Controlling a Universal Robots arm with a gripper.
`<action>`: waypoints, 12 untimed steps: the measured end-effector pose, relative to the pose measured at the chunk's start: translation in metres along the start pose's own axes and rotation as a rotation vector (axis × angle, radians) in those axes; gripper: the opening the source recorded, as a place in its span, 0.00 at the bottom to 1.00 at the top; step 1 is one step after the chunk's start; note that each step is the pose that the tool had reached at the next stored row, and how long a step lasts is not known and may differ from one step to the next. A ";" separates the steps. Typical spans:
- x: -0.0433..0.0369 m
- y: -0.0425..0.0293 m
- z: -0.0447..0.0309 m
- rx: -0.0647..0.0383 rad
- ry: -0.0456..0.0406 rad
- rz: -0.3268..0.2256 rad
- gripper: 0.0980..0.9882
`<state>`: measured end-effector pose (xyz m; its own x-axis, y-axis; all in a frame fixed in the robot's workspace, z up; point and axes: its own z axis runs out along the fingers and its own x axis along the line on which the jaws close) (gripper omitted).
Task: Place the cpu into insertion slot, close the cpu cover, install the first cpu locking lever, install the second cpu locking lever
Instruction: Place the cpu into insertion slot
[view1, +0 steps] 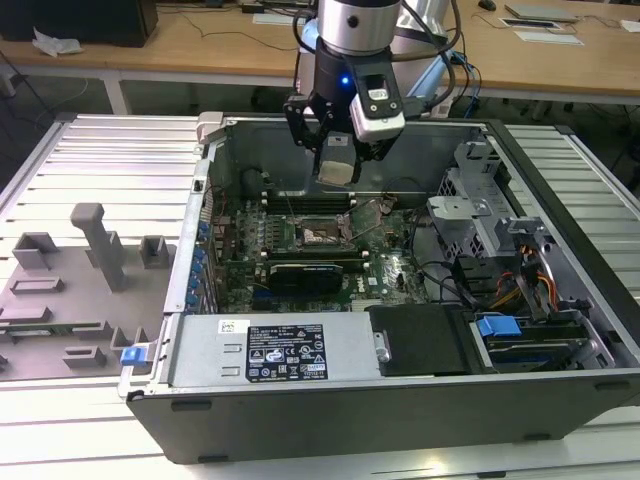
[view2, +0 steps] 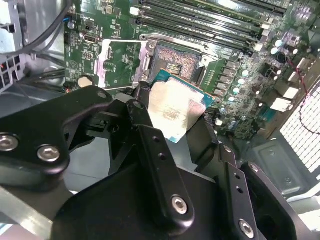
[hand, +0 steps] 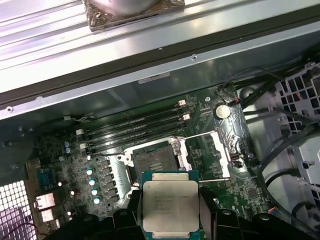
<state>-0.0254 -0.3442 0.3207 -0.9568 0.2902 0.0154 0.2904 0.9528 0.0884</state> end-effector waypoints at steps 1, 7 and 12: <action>0.0000 0.0000 0.0001 0.000 -0.0008 0.009 0.50; 0.0000 0.0000 0.0006 -0.001 -0.0059 0.067 0.50; 0.0000 -0.0001 0.0010 -0.002 -0.0106 0.119 0.50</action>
<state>-0.0254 -0.3442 0.3197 -0.9153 0.4024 0.0153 0.4021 0.9113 0.0884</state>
